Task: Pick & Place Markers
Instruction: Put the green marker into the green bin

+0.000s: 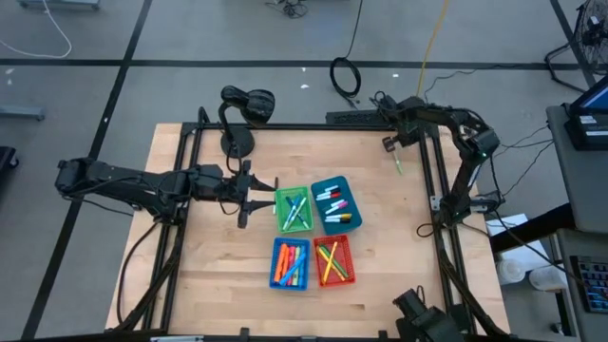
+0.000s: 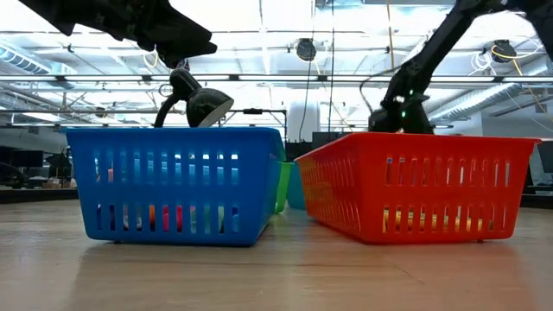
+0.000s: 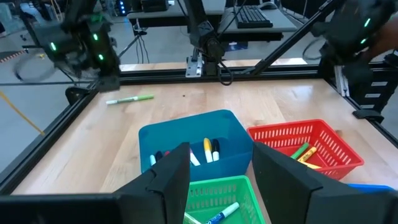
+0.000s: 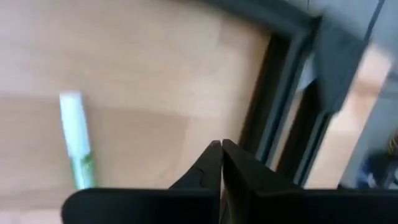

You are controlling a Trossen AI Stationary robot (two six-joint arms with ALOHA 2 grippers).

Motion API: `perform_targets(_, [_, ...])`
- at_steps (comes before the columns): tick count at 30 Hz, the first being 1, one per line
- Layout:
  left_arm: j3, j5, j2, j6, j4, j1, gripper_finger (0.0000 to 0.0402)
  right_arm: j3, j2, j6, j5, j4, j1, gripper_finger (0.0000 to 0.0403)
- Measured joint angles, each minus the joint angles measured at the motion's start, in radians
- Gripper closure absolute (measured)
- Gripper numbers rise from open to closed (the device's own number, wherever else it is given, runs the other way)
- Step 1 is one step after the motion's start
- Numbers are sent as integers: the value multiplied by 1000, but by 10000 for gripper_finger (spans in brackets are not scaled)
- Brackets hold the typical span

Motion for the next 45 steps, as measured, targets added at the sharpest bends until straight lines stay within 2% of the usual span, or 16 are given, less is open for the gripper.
perform_targets(2, [0,0,0,0,-1,0,224,0,-57,-47,-56,45,3,386])
perform_targets(6, [0,0,0,0,-3,0,224,-25,-178,-129,-328,148,28,339])
perform_targets(8, [0,0,0,-1,-3,0,224,-63,-232,-150,-412,216,51,309])
perform_targets(12, [0,0,0,-13,-4,0,224,-166,-309,-126,-411,325,95,249])
perform_targets(17, [0,0,0,-19,-3,0,224,-276,-321,-119,-414,366,100,184])
perform_targets(22, [0,0,0,-1,-4,0,224,-388,-321,-104,-458,475,135,162])
perform_targets(26, [0,0,0,1,-3,0,224,-453,-317,-69,-443,580,197,167])
perform_targets(32, [0,0,0,1,-3,0,224,-483,-248,-8,-314,607,271,200])
perform_targets(36, [0,0,0,-1,-3,0,224,-483,-174,2,-315,601,283,250])
perform_targets(43, [0,-3,0,-1,-6,0,224,-480,-143,-64,-353,628,293,378])
perform_targets(45, [0,-3,0,-1,-10,0,224,-482,-150,-90,-365,636,293,386])
